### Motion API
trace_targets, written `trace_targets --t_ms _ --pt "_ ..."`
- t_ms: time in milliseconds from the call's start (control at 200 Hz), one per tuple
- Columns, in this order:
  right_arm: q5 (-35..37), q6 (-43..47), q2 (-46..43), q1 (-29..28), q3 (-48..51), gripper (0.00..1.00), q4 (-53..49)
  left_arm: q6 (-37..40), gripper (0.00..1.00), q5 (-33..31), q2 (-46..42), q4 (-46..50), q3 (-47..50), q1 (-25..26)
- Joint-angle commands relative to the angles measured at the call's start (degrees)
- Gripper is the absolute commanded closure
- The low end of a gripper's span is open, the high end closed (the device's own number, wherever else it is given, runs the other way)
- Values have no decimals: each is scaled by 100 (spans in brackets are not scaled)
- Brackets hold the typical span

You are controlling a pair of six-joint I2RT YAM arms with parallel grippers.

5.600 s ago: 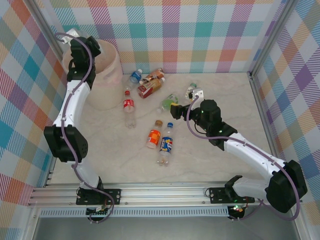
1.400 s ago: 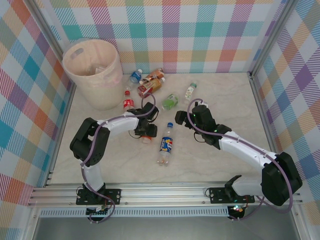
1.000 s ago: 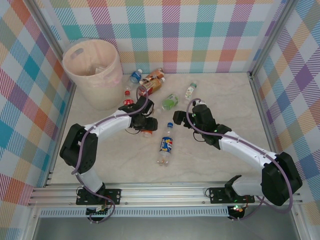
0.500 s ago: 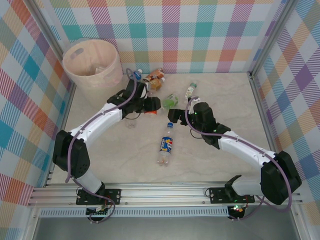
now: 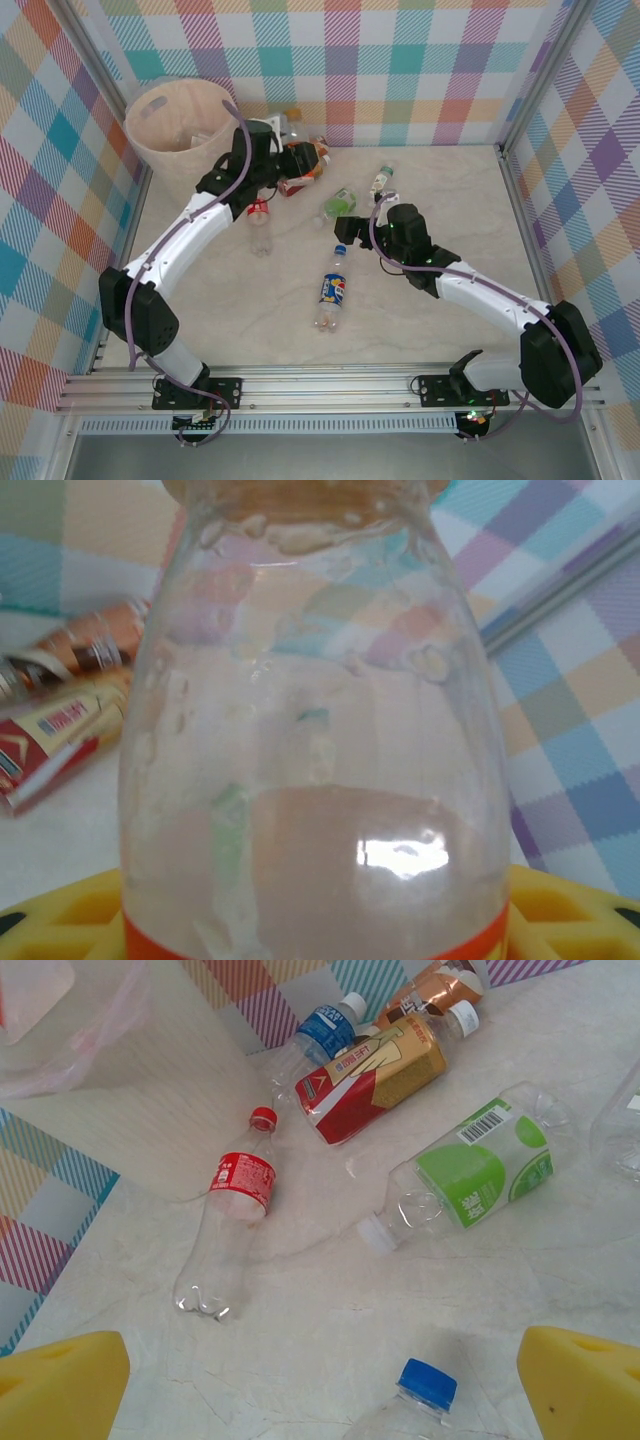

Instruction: Put the plastic bottles in the bin

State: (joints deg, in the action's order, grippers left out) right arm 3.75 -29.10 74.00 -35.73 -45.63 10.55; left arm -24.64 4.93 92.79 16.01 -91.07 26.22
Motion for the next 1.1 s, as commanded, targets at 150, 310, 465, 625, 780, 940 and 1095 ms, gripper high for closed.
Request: trace_targets --t_ms 150,310,465,625,780,940,1095 --pt "-144 148 115 -28 -284 0 186 20 49 -973 -670 -768 -213 -399" --pt "-142 160 133 -31 -289 0 201 284 49 -1523 -917 -1119 -58 -668" --pt "-207 141 136 -31 -323 0 150 452 49 -1977 -974 -1467 88 -1021" --pt "-180 142 80 -30 -307 0 71 701 49 -2298 -793 -1458 -106 -1421" --pt "-141 133 45 -30 -305 0 55 762 49 -2585 -622 -1712 -87 -1767" --pt "-129 102 10 -33 -307 0 -16 787 49 -2819 -251 -1490 -477 -2082" --pt "-40 89 -45 -28 -280 0 -70 560 49 -2961 146 -938 -776 -2360"
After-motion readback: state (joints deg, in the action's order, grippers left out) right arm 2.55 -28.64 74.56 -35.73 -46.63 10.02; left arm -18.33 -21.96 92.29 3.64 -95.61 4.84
